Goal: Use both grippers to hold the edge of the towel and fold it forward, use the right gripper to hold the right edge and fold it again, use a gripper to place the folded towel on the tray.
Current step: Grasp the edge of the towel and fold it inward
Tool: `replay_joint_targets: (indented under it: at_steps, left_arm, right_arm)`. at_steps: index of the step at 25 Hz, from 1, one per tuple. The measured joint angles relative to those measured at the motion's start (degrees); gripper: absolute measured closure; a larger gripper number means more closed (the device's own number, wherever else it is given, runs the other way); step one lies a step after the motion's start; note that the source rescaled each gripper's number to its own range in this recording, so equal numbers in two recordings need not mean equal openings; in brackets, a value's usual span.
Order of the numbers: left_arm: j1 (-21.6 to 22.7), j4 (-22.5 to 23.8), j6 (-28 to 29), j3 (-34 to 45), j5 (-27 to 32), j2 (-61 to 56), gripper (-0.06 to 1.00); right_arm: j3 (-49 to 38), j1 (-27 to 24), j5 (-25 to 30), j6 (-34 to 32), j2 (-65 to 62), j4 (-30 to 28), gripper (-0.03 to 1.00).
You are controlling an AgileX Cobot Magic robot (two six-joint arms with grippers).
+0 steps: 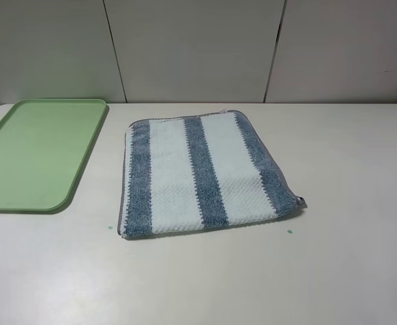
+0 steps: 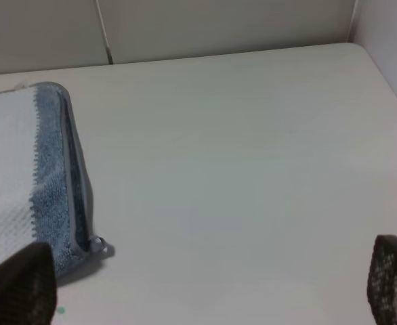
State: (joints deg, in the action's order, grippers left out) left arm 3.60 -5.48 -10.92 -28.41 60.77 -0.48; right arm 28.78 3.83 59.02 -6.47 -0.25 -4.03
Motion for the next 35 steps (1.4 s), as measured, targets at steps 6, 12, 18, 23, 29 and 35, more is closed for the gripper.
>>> replay_joint_targets:
  at_steps: [6, 12, 18, 23, 29, 35]
  left_arm:
    - [0.0, 0.0, 0.0, 0.0, 0.0, 0.0, -0.05]
    - [-0.8, 0.0, 0.0, 0.0, 0.0, 0.0, -0.05]
    - [-4.4, -0.1, 0.0, -0.1, 0.3, 5.0, -0.05]
    - [-10.4, 1.0, 0.0, -2.3, 0.7, 11.6, -0.05]
    - [-20.7, 7.0, 0.0, -5.9, 3.4, 20.9, -0.05]
    - [-32.7, 14.5, 0.0, -8.1, 3.9, 31.4, -0.05]
  right_arm:
    - [0.0, 0.0, 0.0, 0.0, 0.0, 0.1, -0.03]
    - [0.0, 0.0, 0.0, 0.4, 0.0, 1.9, -0.03]
    - [0.8, 0.0, 0.0, 4.1, 4.7, 6.4, -0.03]
    - [4.9, 1.7, -0.1, 7.8, 13.2, 9.8, -0.03]
    - [10.2, 8.3, -0.2, 10.0, 22.3, 8.8, -0.03]
    - [12.0, 17.0, -0.2, 11.1, 31.9, 5.3, -0.03]
